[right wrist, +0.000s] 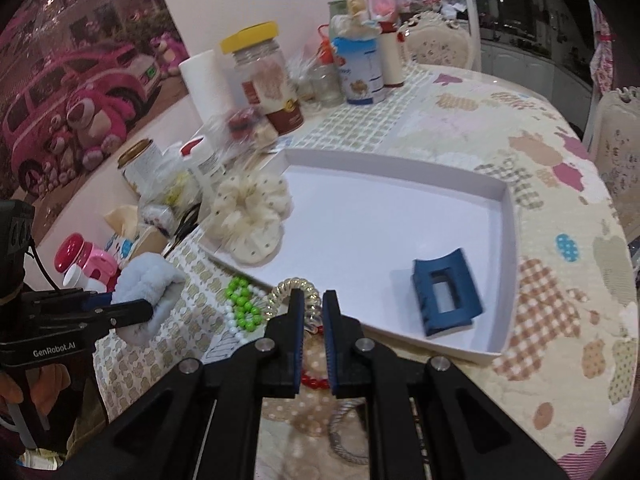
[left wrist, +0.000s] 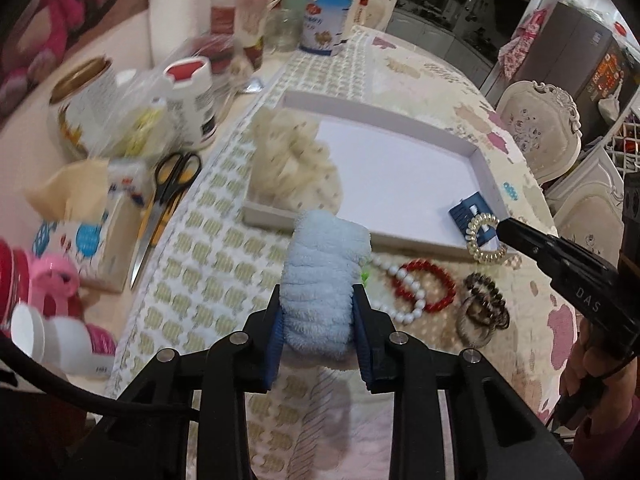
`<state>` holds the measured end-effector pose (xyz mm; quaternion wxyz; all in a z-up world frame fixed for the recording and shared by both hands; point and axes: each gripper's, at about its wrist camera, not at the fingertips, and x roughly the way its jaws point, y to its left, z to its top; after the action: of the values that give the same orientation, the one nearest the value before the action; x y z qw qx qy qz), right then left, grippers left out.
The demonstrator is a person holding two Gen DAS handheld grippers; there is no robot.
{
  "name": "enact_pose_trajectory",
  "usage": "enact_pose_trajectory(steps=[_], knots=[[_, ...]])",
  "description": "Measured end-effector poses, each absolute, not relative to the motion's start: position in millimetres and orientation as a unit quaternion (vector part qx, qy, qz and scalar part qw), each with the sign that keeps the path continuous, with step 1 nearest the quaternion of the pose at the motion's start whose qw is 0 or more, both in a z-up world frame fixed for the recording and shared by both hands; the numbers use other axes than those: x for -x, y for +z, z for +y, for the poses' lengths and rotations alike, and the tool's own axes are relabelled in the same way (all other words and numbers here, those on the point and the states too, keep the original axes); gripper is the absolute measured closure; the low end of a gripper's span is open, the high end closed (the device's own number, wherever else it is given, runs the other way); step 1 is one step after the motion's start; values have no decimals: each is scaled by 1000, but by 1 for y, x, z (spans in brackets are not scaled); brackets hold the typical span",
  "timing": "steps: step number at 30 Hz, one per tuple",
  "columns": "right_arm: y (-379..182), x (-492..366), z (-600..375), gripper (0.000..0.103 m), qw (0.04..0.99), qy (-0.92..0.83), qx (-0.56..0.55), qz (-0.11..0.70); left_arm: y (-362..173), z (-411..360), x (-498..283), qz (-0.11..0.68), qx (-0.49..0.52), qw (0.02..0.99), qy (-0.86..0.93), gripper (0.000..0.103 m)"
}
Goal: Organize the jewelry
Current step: 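Grasp the gold coil with the right tool while the left carries the blue tie, then release the gold coil in the tray with the right tool while the left releases the blue tie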
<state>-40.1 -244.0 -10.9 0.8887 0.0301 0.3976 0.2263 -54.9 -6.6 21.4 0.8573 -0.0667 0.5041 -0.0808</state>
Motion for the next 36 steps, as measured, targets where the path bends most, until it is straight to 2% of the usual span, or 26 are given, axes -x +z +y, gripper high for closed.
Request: enact_pose_trajectory(steps=[19, 26, 36], knots=[[6, -15, -286, 94, 905, 167, -55, 387, 40, -56, -45, 483, 31, 869, -101, 74], [-3, -55, -310, 94, 902, 136, -82, 402, 22, -67, -87, 505, 48, 856, -104, 74], [-48, -110, -329, 94, 883, 103, -100, 447, -18, -84, -133, 535, 51, 838, -96, 74]])
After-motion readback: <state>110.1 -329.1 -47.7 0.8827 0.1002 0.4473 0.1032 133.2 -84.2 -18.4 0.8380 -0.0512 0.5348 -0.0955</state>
